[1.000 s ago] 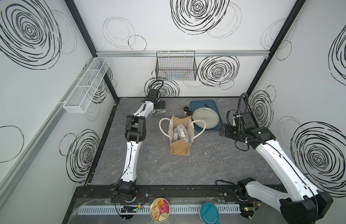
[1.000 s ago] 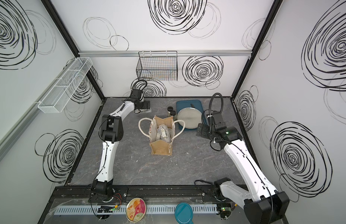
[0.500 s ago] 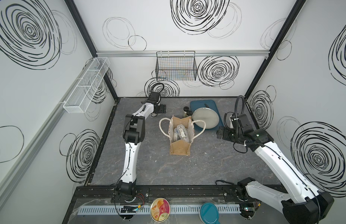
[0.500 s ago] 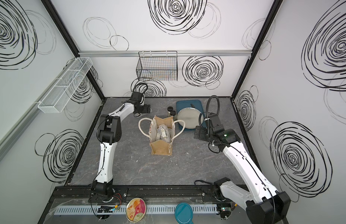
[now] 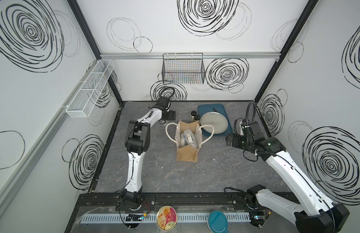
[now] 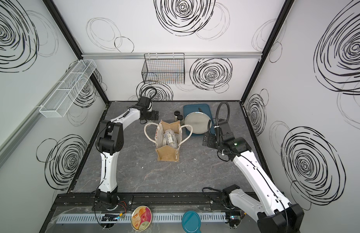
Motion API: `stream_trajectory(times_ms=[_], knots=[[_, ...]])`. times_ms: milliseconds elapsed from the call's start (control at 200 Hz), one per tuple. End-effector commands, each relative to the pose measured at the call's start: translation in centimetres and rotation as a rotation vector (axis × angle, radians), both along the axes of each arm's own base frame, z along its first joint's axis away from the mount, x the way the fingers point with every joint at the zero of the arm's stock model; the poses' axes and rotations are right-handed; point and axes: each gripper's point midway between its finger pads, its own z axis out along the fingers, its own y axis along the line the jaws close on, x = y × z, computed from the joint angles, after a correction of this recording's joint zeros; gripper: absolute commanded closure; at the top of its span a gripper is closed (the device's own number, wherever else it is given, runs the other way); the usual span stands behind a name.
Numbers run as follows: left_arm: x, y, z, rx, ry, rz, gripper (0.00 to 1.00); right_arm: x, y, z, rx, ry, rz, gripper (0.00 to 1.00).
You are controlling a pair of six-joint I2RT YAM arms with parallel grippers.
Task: Put the compass set into the canvas bag
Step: Adjust the compass set at the center of the board.
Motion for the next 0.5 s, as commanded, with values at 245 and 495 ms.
stream_trajectory(times_ms=[245,495], knots=[[0.9,0.6,-2.5,0.161,0.019,0.040,0.06,0.3,0.1,-0.2,0.006,-0.004,-0.012,0.00],[0.6,1.0,-4.1,0.185,0.062,0.046,0.07,0.3,0.1,-0.5,0.007,0.001,-0.011,0.00]])
